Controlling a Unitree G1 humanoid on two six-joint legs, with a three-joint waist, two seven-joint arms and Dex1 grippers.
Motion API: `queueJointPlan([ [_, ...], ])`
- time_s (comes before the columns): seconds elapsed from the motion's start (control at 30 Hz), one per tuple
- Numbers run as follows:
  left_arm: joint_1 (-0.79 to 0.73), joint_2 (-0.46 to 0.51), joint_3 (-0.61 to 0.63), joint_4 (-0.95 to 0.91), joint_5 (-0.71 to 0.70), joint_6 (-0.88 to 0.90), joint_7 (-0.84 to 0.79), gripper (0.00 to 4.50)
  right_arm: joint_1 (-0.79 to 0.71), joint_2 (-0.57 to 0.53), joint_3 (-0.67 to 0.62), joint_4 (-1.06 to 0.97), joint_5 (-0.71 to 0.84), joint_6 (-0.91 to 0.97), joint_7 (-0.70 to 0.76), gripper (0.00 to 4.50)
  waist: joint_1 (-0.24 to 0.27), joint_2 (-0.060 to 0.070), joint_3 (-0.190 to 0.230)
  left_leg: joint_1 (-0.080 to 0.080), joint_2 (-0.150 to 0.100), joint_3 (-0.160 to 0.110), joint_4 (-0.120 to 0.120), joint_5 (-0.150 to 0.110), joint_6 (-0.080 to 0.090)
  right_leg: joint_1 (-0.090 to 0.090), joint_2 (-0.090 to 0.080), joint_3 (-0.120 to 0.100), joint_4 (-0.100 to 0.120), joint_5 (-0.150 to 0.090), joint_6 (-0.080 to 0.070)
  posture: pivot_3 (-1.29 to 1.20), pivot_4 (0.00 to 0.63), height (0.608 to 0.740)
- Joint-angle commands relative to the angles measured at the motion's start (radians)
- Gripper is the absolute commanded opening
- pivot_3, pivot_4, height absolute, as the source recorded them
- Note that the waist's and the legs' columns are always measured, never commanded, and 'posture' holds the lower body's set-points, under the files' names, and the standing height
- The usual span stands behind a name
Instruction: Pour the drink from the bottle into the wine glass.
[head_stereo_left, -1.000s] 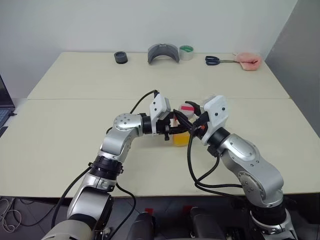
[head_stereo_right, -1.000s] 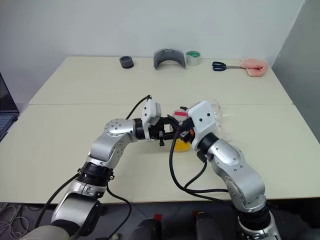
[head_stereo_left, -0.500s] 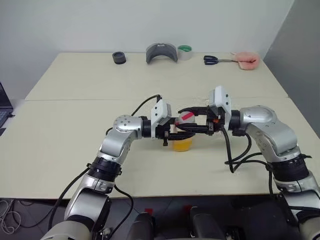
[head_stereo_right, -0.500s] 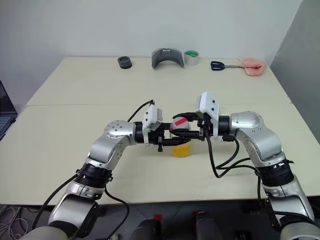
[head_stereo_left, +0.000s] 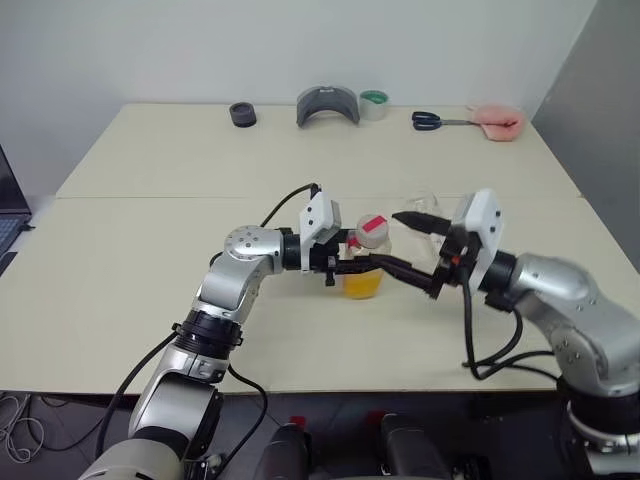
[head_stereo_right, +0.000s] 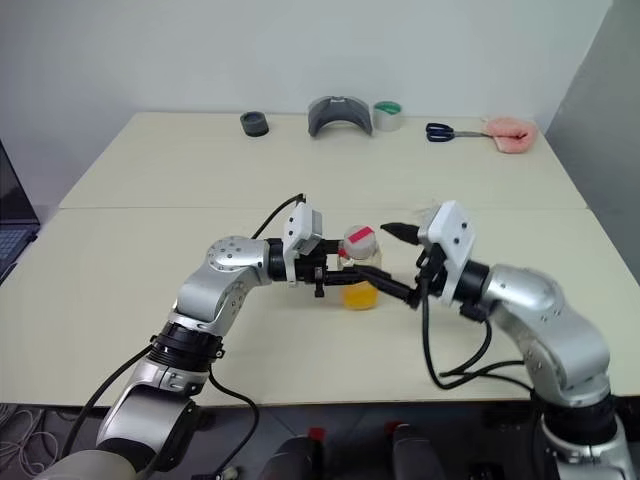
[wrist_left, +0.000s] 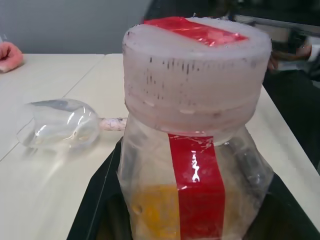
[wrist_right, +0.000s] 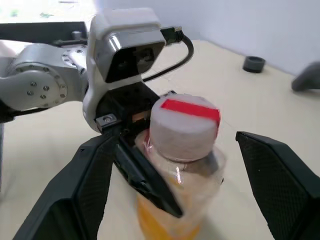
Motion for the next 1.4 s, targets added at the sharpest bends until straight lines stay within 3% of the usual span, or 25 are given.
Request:
queueJointPlan([
  [0.03, -0.034, -0.019, 0.014, 0.001, 0.001, -0.038, 0.014, 1.83, -0.008, 0.076, 0.056, -0.096, -0.079, 0.043, -0.197, 4.02, -0.003, 0.0, 0.0, 0.0, 0.0, 0.0, 0.0, 0.0, 0.0, 0.0, 0.0, 0.0, 0.0, 0.0, 0.0, 0.0, 0.15, 0.74],
  [0.27, -0.046, -0.032, 0.011, 0.029, 0.012, -0.055, 0.015, 1.83, -0.051, 0.245, 0.181, -0.103, -0.228, 0.037, -0.425, 4.02, -0.002, 0.0, 0.0, 0.0, 0.0, 0.0, 0.0, 0.0, 0.0, 0.0, 0.0, 0.0, 0.0, 0.0, 0.0, 0.0, 0.15, 0.74],
  [0.63, -0.046, -0.021, 0.01, 0.03, 0.015, -0.055, 0.008, 1.83, -0.022, 0.298, 0.232, -0.069, -0.308, 0.034, -0.475, 4.02, -0.004, 0.0, 0.0, 0.0, 0.0, 0.0, 0.0, 0.0, 0.0, 0.0, 0.0, 0.0, 0.0, 0.0, 0.0, 0.0, 0.15, 0.74],
  [0.73, -0.048, -0.021, 0.011, 0.031, 0.015, -0.056, 0.009, 1.83, -0.019, 0.302, 0.225, -0.06, -0.303, 0.028, -0.463, 3.42, -0.005, 0.0, 0.0, 0.0, 0.0, 0.0, 0.0, 0.0, 0.0, 0.0, 0.0, 0.0, 0.0, 0.0, 0.0, 0.0, 0.15, 0.74],
  [0.87, -0.047, -0.02, 0.012, 0.026, 0.012, -0.05, 0.011, 1.83, -0.019, 0.301, 0.222, -0.057, -0.302, 0.0, -0.44, 2.07, -0.005, 0.0, 0.0, 0.0, 0.0, 0.0, 0.0, 0.0, 0.0, 0.0, 0.0, 0.0, 0.0, 0.0, 0.0, 0.0, 0.15, 0.74],
  [1.07, -0.052, -0.018, 0.014, 0.027, 0.007, -0.04, 0.01, 1.83, -0.005, 0.281, 0.235, -0.042, -0.291, -0.068, -0.38, 1.94, -0.006, 0.0, 0.0, 0.0, 0.0, 0.0, 0.0, 0.0, 0.0, 0.0, 0.0, 0.0, 0.0, 0.0, 0.0, 0.0, 0.15, 0.74],
  [1.23, -0.072, -0.006, 0.009, 0.037, -0.007, -0.012, -0.03, 1.83, -0.112, 0.081, 0.202, 0.186, -0.124, -0.246, 0.11, 1.94, -0.007, 0.0, 0.0, 0.001, -0.001, 0.001, 0.0, 0.0, 0.0, 0.001, 0.0, 0.0, -0.001, 0.0, 0.0, 0.0, 0.15, 0.74],
  [1.4, -0.089, -0.003, 0.015, 0.05, -0.003, -0.022, -0.052, 1.82, -0.307, -0.082, 0.209, 0.504, -0.095, -0.315, 0.451, 1.94, -0.01, 0.0, 0.0, 0.001, 0.0, 0.001, -0.001, 0.0, 0.0, 0.001, 0.001, -0.001, -0.001, 0.0, 0.0, 0.0, 0.15, 0.74],
])
